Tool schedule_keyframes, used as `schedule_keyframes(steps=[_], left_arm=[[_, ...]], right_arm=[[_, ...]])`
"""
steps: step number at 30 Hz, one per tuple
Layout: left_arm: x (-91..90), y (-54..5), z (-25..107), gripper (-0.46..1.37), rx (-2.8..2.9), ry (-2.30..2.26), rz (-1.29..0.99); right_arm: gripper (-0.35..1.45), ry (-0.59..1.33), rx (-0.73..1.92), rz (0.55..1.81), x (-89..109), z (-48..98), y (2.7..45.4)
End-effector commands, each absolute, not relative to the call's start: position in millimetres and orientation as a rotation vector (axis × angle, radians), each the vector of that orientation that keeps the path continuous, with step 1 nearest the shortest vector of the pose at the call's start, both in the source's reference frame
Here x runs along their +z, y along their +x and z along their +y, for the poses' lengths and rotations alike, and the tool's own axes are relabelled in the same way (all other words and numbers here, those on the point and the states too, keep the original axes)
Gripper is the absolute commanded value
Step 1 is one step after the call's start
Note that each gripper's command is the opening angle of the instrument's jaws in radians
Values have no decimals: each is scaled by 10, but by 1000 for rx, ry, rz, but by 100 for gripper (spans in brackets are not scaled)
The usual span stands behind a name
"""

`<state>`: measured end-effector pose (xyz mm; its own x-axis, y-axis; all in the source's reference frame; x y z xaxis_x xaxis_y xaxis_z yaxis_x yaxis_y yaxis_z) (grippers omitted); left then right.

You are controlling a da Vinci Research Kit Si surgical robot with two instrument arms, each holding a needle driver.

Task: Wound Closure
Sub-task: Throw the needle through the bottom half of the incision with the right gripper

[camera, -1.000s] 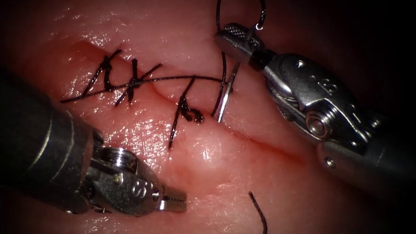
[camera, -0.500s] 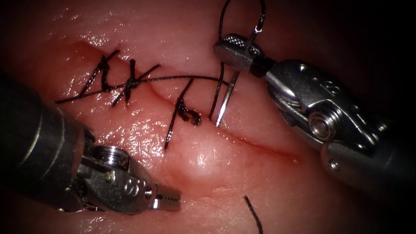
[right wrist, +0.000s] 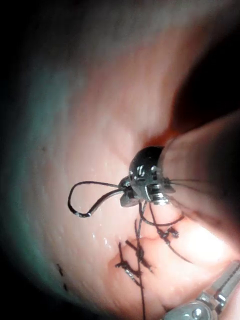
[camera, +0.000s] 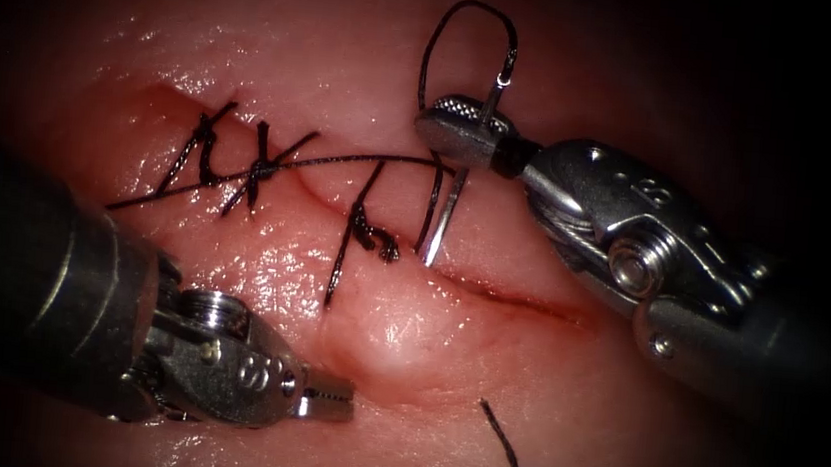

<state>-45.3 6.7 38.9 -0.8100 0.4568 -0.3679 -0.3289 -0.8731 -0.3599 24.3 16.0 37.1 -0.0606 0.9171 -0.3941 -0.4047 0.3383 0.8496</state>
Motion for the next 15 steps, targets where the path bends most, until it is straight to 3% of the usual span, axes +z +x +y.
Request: schedule_keyframes(steps=[1,9,15], left_arm=[[389,-453,67,-25,2618,-633,-402],[389,-454,67,-25,2618,-633,-402],[389,-453,67,-24,2618,-634,-403]], right_arm=[[-35,606,1207,1167,372,162,246],[-35,782,1349,1132,373,159,255],[-35,908,1415,1018,372,146,258]])
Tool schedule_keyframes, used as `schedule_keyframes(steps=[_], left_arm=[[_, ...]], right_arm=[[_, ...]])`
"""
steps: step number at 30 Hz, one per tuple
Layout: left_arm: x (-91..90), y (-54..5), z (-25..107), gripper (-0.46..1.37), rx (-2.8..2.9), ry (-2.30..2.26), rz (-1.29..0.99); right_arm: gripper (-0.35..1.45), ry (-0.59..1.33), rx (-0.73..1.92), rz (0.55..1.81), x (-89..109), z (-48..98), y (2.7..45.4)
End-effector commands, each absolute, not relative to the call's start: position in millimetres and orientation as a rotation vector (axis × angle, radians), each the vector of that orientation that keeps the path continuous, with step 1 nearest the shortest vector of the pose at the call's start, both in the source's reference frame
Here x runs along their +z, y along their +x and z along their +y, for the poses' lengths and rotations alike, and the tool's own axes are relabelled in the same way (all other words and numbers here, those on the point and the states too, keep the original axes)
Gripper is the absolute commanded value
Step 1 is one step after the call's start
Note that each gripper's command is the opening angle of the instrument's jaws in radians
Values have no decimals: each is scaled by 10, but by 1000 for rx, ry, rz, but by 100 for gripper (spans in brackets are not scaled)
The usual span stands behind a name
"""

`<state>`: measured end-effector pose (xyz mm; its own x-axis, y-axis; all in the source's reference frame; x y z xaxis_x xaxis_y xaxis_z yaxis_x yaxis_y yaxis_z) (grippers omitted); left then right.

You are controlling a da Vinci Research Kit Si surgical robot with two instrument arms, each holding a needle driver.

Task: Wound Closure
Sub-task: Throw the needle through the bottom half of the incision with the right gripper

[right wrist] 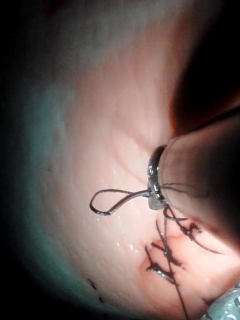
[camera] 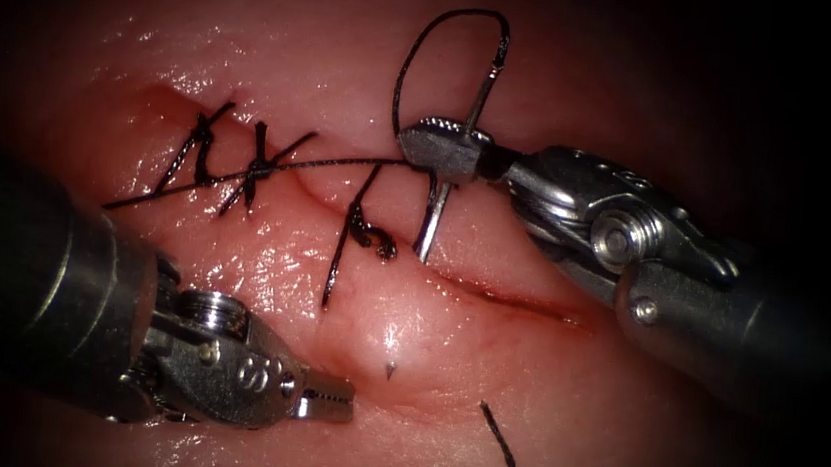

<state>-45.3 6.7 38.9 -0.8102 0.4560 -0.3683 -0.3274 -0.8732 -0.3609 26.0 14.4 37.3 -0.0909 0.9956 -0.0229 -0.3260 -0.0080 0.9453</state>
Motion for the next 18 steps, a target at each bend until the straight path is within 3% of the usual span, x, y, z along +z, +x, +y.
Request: schedule_keyframes(steps=[1,18], left_arm=[[389,-453,67,-24,2618,-634,-403],[389,-452,71,-25,2621,-629,-400]], right_arm=[[-35,923,1432,998,371,143,258],[-35,1082,1478,934,366,101,278]])
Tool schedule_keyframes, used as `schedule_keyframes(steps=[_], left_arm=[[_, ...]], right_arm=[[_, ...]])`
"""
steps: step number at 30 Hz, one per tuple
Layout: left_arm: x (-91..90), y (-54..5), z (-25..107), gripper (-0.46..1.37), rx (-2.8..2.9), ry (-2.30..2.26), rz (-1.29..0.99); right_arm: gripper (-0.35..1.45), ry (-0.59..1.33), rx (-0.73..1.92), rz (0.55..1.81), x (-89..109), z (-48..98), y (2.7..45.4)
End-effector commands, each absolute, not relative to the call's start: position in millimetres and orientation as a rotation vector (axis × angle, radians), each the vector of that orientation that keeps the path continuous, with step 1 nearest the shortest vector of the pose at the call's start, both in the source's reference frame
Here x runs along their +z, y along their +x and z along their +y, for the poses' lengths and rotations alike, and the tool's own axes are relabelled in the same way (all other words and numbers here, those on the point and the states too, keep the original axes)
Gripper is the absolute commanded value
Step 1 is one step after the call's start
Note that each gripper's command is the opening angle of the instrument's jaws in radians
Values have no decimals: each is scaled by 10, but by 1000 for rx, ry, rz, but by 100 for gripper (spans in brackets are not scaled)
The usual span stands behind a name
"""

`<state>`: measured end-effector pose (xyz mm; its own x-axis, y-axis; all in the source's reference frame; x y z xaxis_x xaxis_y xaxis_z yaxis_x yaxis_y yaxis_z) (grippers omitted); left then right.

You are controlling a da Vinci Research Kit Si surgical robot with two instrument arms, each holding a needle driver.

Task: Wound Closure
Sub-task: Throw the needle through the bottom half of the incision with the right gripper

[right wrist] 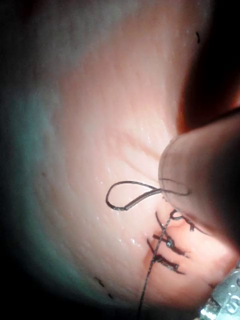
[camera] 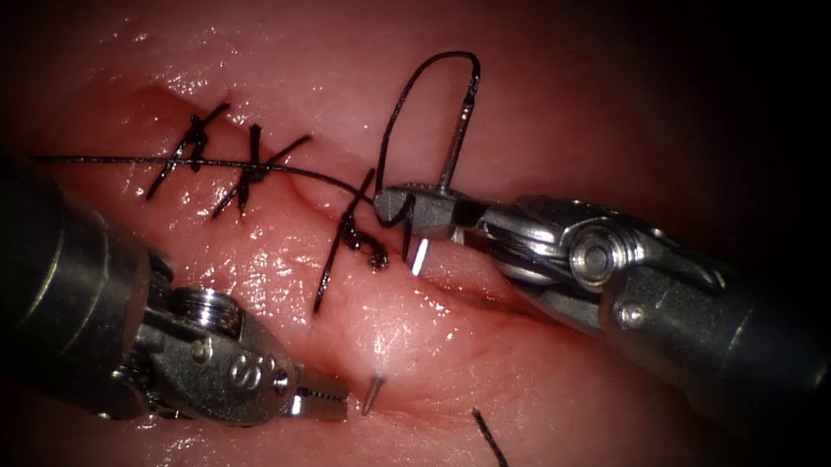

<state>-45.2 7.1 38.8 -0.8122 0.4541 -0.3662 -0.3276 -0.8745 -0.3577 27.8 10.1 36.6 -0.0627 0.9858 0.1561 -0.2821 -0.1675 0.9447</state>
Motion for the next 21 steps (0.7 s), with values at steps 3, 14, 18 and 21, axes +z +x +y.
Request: schedule_keyframes(steps=[3,14,18,21], left_arm=[[390,-452,72,-25,2622,-628,-396],[390,-452,72,-25,2620,-632,-396],[390,-452,72,-25,2620,-632,-396],[389,-452,72,-25,2621,-632,-396]], right_arm=[[-35,1085,1470,932,362,93,280],[-35,1034,1464,937,366,84,273],[0,845,1360,1020,372,95,269],[64,774,1343,1092,379,104,263]])
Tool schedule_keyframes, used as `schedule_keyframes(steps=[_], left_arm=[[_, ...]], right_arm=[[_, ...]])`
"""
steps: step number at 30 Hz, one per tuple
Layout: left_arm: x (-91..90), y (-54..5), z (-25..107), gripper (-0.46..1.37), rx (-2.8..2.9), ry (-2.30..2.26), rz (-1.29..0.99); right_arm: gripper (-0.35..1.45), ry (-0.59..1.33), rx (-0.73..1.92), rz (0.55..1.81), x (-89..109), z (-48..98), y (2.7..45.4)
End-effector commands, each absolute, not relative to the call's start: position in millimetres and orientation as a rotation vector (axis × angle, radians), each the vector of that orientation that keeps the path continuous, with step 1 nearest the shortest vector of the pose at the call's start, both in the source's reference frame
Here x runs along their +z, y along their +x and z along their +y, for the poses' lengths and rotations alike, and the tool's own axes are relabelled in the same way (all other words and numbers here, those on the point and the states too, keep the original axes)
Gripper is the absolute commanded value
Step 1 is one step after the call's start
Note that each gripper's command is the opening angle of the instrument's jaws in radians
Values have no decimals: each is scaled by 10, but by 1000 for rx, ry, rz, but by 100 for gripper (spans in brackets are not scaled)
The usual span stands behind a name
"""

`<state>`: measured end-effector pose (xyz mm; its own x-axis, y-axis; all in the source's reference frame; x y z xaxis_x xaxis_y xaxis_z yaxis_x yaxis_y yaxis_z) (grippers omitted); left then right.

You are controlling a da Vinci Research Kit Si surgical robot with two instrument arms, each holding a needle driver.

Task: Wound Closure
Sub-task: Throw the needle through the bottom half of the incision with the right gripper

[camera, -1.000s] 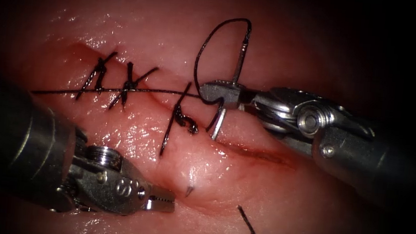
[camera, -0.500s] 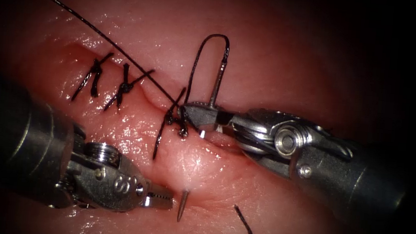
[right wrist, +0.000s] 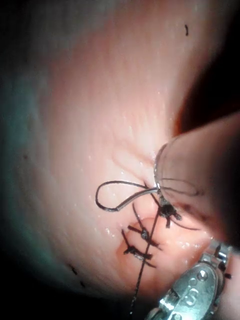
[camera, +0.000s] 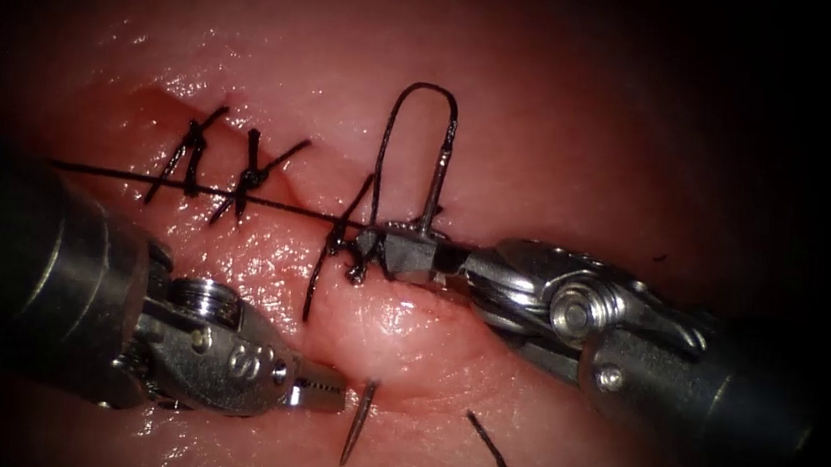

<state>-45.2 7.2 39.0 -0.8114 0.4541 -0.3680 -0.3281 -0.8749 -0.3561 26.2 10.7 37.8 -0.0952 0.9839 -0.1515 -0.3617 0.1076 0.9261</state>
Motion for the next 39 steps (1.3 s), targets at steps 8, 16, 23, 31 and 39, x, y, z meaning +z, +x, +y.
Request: schedule_keyframes(steps=[8,16,23,31,39], left_arm=[[389,-451,71,-25,2621,-632,-396],[388,-451,71,-25,2620,-632,-396],[389,-451,71,-25,2621,-632,-396],[388,-450,70,-25,2621,-632,-396],[388,-448,70,-26,2623,-634,-398]], right_arm=[[117,525,1362,1296,403,139,230],[117,412,1382,1278,412,167,189],[120,471,1352,1282,405,180,194],[103,547,1295,1299,399,175,225],[-35,474,1352,1282,399,186,222]])
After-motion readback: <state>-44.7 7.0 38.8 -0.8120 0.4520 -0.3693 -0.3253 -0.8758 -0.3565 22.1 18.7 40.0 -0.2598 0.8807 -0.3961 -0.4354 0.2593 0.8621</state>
